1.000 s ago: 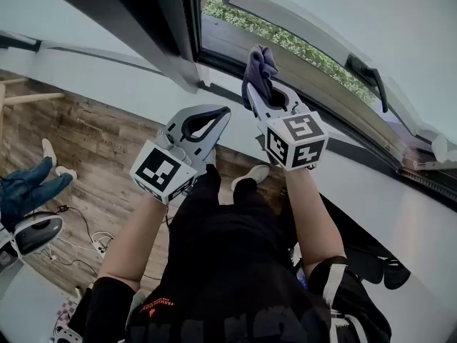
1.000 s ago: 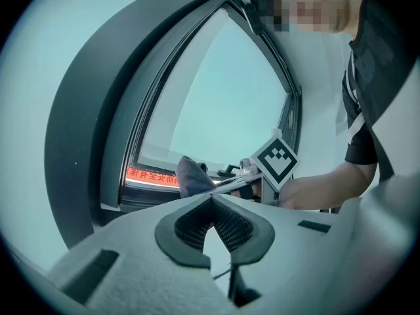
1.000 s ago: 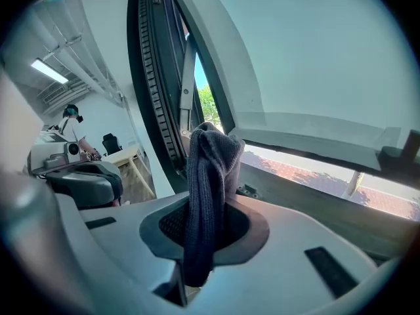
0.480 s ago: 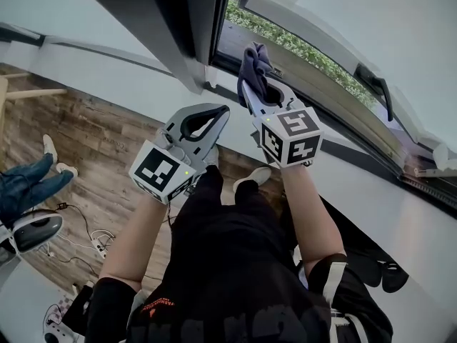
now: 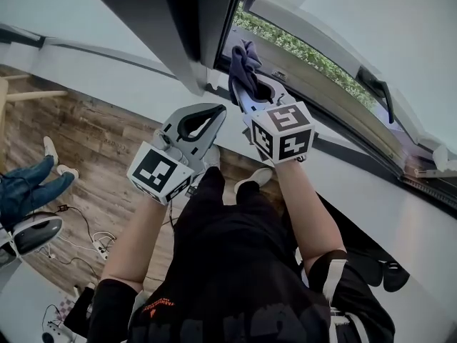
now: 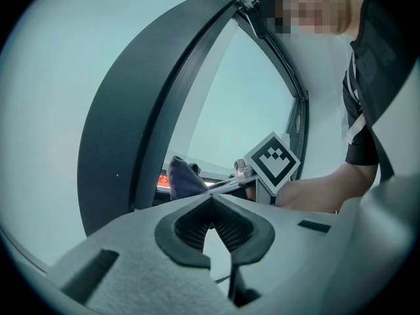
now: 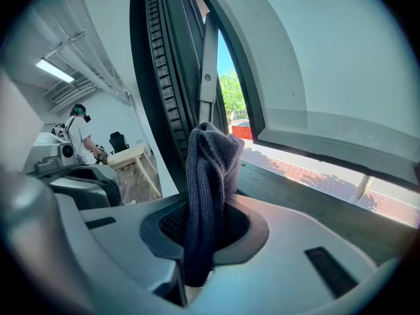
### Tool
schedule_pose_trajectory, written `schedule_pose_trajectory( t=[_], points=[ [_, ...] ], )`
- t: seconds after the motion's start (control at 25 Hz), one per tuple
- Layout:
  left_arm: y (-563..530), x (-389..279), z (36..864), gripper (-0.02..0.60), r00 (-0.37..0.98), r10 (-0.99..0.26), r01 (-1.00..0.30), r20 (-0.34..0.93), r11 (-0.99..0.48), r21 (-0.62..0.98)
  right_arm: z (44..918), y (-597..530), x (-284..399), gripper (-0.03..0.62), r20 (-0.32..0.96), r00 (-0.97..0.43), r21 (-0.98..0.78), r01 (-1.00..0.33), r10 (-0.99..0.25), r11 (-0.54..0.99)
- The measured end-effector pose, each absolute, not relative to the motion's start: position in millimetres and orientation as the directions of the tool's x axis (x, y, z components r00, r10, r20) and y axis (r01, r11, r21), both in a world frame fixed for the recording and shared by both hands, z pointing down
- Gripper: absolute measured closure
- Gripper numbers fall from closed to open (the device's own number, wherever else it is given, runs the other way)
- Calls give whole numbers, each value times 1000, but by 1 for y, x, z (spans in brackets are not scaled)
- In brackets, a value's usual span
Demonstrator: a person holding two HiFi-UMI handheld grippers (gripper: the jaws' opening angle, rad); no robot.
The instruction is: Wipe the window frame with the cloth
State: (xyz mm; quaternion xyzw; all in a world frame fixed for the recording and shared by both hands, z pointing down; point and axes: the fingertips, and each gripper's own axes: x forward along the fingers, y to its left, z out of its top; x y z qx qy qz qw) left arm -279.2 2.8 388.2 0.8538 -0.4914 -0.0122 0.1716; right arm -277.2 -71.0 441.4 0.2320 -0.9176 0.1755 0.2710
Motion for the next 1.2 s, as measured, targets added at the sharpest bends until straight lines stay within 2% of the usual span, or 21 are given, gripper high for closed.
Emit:
schedule_pose_trajectory(
  t=[0.56, 0.96, 1.2],
  points=[
    [0, -273, 383, 563, 525, -835, -835, 164, -468, 289, 436, -65, -286, 545, 531, -791, -258, -492, -303, 831],
    [-14, -228, 372, 563, 588, -792, -798, 166, -535, 277, 420, -70, -231, 545, 513, -782, -259, -535, -355, 804],
    [-22, -179, 364, 563, 646, -745, -757, 167, -598, 263, 411, -78, -170, 545, 509, -750, -248, -597, -422, 762]
  ],
)
